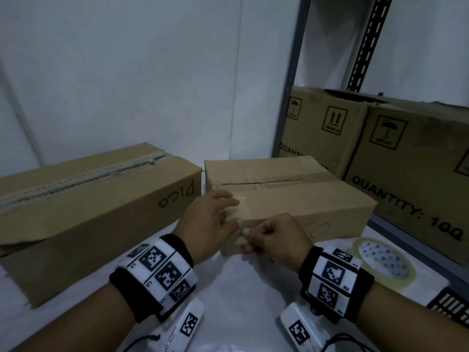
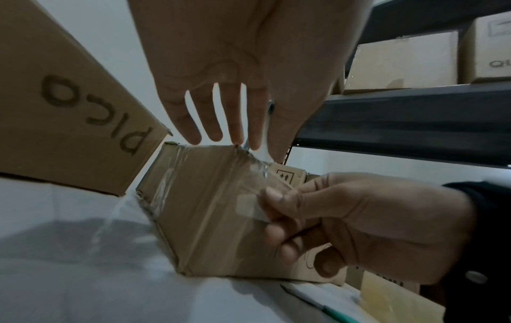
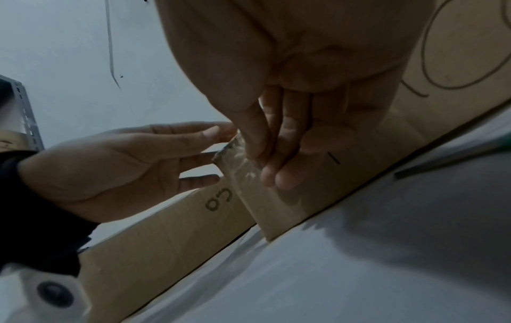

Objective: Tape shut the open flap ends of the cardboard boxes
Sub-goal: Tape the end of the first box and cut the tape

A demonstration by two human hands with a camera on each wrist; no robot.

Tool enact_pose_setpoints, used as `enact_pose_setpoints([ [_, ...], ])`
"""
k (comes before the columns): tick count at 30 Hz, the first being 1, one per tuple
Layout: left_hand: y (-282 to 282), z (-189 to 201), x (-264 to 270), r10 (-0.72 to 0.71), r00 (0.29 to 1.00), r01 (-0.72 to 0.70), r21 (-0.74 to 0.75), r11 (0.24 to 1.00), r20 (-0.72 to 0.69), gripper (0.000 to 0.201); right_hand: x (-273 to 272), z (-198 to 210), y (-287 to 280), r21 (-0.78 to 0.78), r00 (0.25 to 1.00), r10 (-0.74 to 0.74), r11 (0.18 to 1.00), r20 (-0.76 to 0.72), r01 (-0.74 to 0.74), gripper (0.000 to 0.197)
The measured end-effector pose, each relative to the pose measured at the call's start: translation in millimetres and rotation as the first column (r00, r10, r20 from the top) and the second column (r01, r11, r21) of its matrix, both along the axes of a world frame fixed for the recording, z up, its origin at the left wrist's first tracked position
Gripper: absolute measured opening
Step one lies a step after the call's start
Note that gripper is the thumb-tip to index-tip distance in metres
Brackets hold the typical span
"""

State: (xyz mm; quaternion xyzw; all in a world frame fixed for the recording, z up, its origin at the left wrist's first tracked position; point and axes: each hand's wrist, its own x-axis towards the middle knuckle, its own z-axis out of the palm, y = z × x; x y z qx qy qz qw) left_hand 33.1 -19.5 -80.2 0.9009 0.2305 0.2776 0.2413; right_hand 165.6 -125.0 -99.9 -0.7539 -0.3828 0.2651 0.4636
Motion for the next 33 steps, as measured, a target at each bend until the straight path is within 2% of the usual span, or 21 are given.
enact_pose_setpoints([
  [2,-1,1,6,-0.047,0.99,0.057,0.074,0.996,-0.133,0.035,-3,-2,-2,-0.035,1.0,0.006,0.999,-0.028,-0.007,0.033],
  [4,1,2,7,-0.025,0.978,0.042,0.081,0.996,-0.207,0.034,-3,-6,-3,-0.116,0.999,0.033,0.993,0.035,-0.029,0.036],
  [5,3,1,7,-0.017,0.974,0.036,0.08,0.996,-0.226,0.035,0,-8,-4,-0.143,0.998,0.032,0.989,0.057,-0.023,0.036],
  [8,5,0,7,-0.026,0.955,0.066,0.123,0.99,-0.295,0.036,10,-4,-6,-0.218,1.0,0.023,0.976,-0.009,-0.025,0.036],
  [11,4,-1,8,-0.008,0.958,0.062,0.18,0.982,-0.287,0.035,15,9,-11,-0.305,0.987,0.155,0.943,0.038,-0.136,0.036],
  [13,7,-2,8,0.001,0.959,0.045,0.157,0.987,-0.282,0.034,16,23,-13,-0.311,0.959,0.211,0.939,0.188,-0.145,0.032],
  [14,9,-2,9,-0.007,0.957,0.051,0.143,0.988,-0.291,0.033,17,30,-13,-0.293,0.92,0.214,0.949,0.328,-0.116,0.03],
  [16,12,-3,9,-0.023,0.951,0.065,0.128,0.99,-0.309,0.033,19,41,-10,-0.187,0.795,0.164,0.98,0.584,-0.065,0.029],
  [18,14,-3,8,-0.006,0.951,0.044,0.115,0.992,-0.31,0.037,21,45,-5,-0.048,0.714,0.101,0.994,0.693,-0.095,0.022],
  [20,16,-5,9,0.016,0.951,0.019,0.11,0.994,-0.309,0.041,23,42,3,-0.009,0.683,0.119,0.987,0.721,-0.163,0.013],
  [21,17,-6,9,0.024,0.95,0.01,0.106,0.994,-0.312,0.042,25,39,6,-0.025,0.682,0.147,0.982,0.716,-0.186,0.016],
  [24,18,-4,10,0.058,0.941,-0.034,0.078,0.996,-0.332,0.048,32,29,13,-0.053,0.768,0.185,0.98,0.614,-0.194,0.028],
  [26,20,-4,10,0.076,0.928,-0.054,0.069,0.996,-0.364,0.055,34,22,17,-0.053,0.788,0.18,0.981,0.589,-0.185,0.032],
  [30,22,-7,10,0.079,0.912,-0.04,0.105,0.994,-0.402,0.063,37,15,19,-0.083,0.76,0.188,0.981,0.622,-0.175,0.035],
  [33,22,-8,10,0.067,0.908,-0.019,0.119,0.993,-0.414,0.064,36,13,17,-0.118,0.735,0.216,0.976,0.642,-0.183,0.027],
])
